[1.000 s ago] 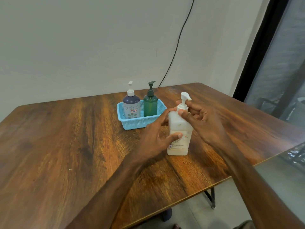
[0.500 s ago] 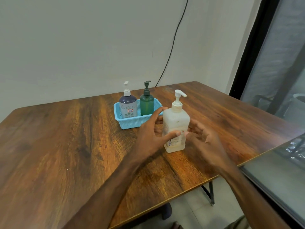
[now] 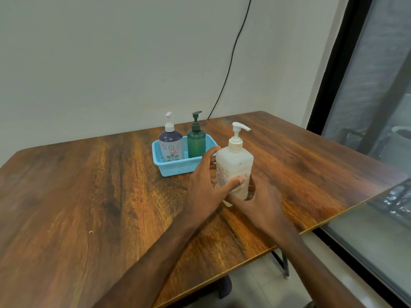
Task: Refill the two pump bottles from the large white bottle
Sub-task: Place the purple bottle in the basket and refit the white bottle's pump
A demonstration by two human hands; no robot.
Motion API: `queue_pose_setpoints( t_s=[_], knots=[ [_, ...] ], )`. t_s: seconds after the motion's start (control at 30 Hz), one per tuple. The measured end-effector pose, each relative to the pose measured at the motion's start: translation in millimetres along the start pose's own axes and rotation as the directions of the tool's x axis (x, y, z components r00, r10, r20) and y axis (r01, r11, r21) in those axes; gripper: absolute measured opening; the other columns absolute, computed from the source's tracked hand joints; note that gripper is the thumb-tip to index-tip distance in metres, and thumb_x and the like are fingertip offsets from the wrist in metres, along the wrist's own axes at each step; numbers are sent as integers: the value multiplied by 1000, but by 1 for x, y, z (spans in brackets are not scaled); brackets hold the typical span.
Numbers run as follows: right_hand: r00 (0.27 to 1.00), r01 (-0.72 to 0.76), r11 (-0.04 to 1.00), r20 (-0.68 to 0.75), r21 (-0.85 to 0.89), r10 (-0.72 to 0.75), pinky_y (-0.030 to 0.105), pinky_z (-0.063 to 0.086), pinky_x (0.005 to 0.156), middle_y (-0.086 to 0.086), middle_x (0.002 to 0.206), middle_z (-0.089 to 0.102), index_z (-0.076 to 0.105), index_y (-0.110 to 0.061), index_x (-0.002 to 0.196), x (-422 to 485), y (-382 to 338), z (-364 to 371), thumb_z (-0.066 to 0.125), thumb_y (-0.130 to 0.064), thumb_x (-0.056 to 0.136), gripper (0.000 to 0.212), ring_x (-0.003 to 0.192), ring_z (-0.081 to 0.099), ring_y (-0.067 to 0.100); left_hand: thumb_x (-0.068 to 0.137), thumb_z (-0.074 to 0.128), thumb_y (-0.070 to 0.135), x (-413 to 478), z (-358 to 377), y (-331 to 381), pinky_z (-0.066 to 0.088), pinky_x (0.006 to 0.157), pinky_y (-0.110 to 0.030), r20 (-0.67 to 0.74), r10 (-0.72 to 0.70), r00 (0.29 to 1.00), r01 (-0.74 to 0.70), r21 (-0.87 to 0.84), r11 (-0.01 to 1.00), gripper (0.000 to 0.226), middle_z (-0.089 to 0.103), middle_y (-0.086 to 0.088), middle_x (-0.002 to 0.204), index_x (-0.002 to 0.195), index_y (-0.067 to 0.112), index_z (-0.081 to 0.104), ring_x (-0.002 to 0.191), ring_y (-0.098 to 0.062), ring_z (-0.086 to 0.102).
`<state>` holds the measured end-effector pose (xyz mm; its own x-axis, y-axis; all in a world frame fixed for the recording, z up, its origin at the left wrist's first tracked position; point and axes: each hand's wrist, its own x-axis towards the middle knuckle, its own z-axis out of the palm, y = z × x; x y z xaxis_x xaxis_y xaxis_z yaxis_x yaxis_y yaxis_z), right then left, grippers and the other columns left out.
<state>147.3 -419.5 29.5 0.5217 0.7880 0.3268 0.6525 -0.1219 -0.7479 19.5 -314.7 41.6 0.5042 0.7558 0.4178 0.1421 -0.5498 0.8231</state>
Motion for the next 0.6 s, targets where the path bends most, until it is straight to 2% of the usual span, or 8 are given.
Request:
queue_pose_setpoints(
  t_s=[0.07, 0.1, 0.17, 0.23, 0.3, 0.43, 0.5, 0.6],
  knots=[
    [1000, 10, 1000, -1, 13, -10, 7, 50, 68, -8, 137, 63, 53, -25, 141, 3, -2, -5, 81, -49, 79, 72, 106, 57, -2, 82, 84, 57, 0, 0, 1, 49, 94, -12, 24, -12, 1000, 13, -8, 1000, 95, 42, 17, 162, 159, 46, 29, 141, -4, 46],
    [1000, 18, 1000, -5, 11, -18, 7, 49, 67, -7, 137, 63, 54, -24, 141, 5, -2, -9, 82, -48, 78, 73, 107, 57, -2, 84, 82, 59, 0, 0, 3, 54, 101, -22, 35, -28, 999, 28, -18, 999, 94, 41, 14, 165, 160, 45, 28, 143, -7, 48],
    [1000, 4, 1000, -12, -12, -4, 14, 52, 79, -5, 139, 62, 54, -23, 141, 14, 2, -21, 83, -49, 75, 76, 115, 61, 6, 89, 74, 63, 2, 4, 9, 56, 108, -41, 64, -85, 994, 88, -35, 996, 86, 42, 11, 165, 160, 45, 29, 142, -12, 52],
    [997, -72, 997, -12, 19, 72, 29, 57, 90, -4, 143, 59, 52, -25, 142, 26, 7, -36, 84, -51, 73, 80, 122, 62, 14, 97, 64, 64, 6, 11, 17, 54, 103, -28, 80, -126, 989, 128, -14, 992, 71, 43, 17, 162, 158, 43, 33, 135, -4, 51],
    [989, -138, 990, -42, 38, 140, 35, 57, 93, -2, 145, 58, 52, -23, 142, 43, 14, -50, 86, -50, 72, 82, 123, 62, 17, 103, 56, 61, 14, 23, 26, 49, 98, -16, 76, -117, 990, 112, 71, 991, 56, 46, 23, 153, 154, 43, 40, 129, 1, 50],
    [974, -172, 985, -146, 30, 175, 28, 57, 82, 0, 136, 66, 59, -19, 136, 98, 32, -69, 90, -42, 69, 77, 111, 68, 18, 107, 58, 45, 70, 67, 29, 50, 112, -36, 93, -145, 985, 119, 237, 964, 38, 56, 9, 150, 143, 36, 51, 135, -17, 58],
    [967, -194, 980, -160, 54, 200, 26, 56, 79, -4, 129, 68, 60, -19, 133, 136, 43, -72, 91, -41, 69, 75, 105, 67, 15, 105, 62, 42, 113, 89, 27, 48, 110, -33, 178, -191, 965, 115, 367, 923, 42, 57, 0, 149, 143, 28, 51, 133, -22, 59],
    [962, -207, 975, -165, 76, 217, 33, 57, 85, -6, 121, 70, 63, -21, 128, 208, 70, -74, 91, -44, 66, 71, 103, 68, 15, 101, 65, 24, 176, 113, 23, 44, 95, -28, 270, -96, 958, -30, 429, 903, 46, 61, -13, 138, 142, 7, 54, 126, -28, 60]
  ],
)
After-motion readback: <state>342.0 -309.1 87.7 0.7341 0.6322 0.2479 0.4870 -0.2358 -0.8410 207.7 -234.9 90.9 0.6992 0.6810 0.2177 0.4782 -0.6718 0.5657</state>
